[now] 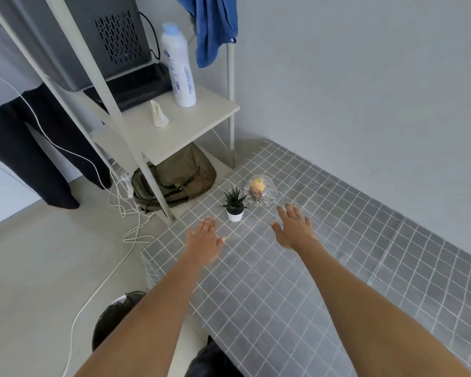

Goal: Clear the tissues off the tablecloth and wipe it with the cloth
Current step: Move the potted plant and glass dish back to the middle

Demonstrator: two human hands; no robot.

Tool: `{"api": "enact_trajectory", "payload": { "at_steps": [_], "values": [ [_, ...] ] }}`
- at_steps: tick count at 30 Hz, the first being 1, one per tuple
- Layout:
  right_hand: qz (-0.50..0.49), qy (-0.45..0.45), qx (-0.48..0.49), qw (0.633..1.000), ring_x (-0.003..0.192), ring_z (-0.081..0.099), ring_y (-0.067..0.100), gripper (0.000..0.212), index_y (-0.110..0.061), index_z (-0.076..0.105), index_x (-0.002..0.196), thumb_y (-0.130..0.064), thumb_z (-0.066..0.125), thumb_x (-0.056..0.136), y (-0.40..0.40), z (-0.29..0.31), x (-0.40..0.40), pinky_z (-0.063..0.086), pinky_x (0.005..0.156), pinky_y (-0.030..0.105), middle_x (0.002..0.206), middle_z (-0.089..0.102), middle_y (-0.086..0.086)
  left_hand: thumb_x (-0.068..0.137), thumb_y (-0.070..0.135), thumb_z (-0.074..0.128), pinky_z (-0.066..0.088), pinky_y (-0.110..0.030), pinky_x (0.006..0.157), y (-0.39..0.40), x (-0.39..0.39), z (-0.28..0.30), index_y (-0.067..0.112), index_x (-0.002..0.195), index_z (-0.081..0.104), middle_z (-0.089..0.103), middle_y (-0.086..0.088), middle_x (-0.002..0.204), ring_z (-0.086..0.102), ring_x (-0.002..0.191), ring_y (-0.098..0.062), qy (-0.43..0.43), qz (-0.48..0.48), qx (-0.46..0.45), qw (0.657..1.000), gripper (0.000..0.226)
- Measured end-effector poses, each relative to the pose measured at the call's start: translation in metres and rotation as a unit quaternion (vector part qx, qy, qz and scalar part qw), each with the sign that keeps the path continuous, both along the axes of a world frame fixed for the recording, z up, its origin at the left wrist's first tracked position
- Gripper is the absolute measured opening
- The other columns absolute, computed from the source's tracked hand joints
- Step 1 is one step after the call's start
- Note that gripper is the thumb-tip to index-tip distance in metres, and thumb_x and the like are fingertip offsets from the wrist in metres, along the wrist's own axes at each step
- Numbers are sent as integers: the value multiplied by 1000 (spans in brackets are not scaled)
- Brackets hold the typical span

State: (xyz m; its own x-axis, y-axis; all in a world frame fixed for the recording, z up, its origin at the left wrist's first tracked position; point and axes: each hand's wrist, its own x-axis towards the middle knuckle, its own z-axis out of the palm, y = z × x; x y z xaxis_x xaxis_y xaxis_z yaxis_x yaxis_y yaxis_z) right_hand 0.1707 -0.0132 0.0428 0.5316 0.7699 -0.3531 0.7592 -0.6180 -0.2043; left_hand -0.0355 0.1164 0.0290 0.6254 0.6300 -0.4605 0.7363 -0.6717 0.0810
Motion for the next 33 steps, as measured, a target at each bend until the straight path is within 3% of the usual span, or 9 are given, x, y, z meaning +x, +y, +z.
{"api": "enact_trajectory", "payload": {
  "at_steps": [8, 14, 18, 23, 28, 31, 33],
  "values": [
    [-24, 12, 30, 999, 148, -5, 26, 64, -22, 0, 154, -47, 26, 102, 42, -28, 26, 2, 118, 48, 162, -6, 6, 101, 49, 22, 8, -46, 118, 33, 25, -25, 13, 153, -1, -2, -8, 161, 3, 149, -24, -47, 18, -21, 999, 67],
    [-40, -1, 121, 992, 148, -2, 22, 75, -25, -2, 154, -57, 33, 96, 67, -47, 43, 3, 117, 45, 162, -6, 1, 97, 54, 26, 12, -44, 119, 40, 38, -45, 16, 153, -5, 0, -6, 161, 9, 148, -23, -172, 38, -16, 984, 74],
    [-49, 21, 181, 982, 148, 8, 29, 85, -30, 1, 153, -63, 46, 89, 81, -66, 47, 20, 114, 52, 162, -3, 2, 91, 59, 38, 21, -43, 118, 40, 48, -60, 14, 151, 22, 17, -6, 159, 23, 144, -22, -250, 15, -2, 968, 76],
    [-61, 63, 253, 963, 145, 17, 35, 107, -36, 0, 151, -70, 64, 72, 91, -89, 48, 30, 106, 60, 162, 4, 7, 84, 53, 61, 28, -50, 114, 29, 63, -73, 21, 130, 51, 42, -1, 147, 36, 137, -15, -397, 57, -36, 915, 57],
    [-63, 69, 308, 947, 142, 25, 38, 111, -29, 11, 148, -63, 73, 63, 99, -100, 49, 36, 103, 62, 156, 20, 15, 83, 39, 70, 37, -46, 110, 25, 74, -82, 22, 126, 53, 41, 1, 148, 35, 135, -7, -498, 115, -34, 859, 49],
    [-62, 80, 317, 943, 139, 32, 37, 111, -26, 14, 146, -60, 76, 60, 103, -102, 53, 40, 103, 60, 151, 30, 13, 84, 31, 72, 47, -44, 100, 23, 77, -87, 22, 119, 56, 58, -1, 131, 52, 125, -14, -538, 109, -17, 836, 39],
    [-61, 81, 319, 942, 136, 36, 35, 110, -27, 13, 145, -58, 77, 60, 104, -103, 54, 40, 103, 59, 147, 36, 12, 85, 31, 70, 47, -38, 100, 21, 78, -89, 23, 119, 55, 59, 5, 127, 55, 121, -16, -549, 113, -16, 828, 37]
  ]
}}
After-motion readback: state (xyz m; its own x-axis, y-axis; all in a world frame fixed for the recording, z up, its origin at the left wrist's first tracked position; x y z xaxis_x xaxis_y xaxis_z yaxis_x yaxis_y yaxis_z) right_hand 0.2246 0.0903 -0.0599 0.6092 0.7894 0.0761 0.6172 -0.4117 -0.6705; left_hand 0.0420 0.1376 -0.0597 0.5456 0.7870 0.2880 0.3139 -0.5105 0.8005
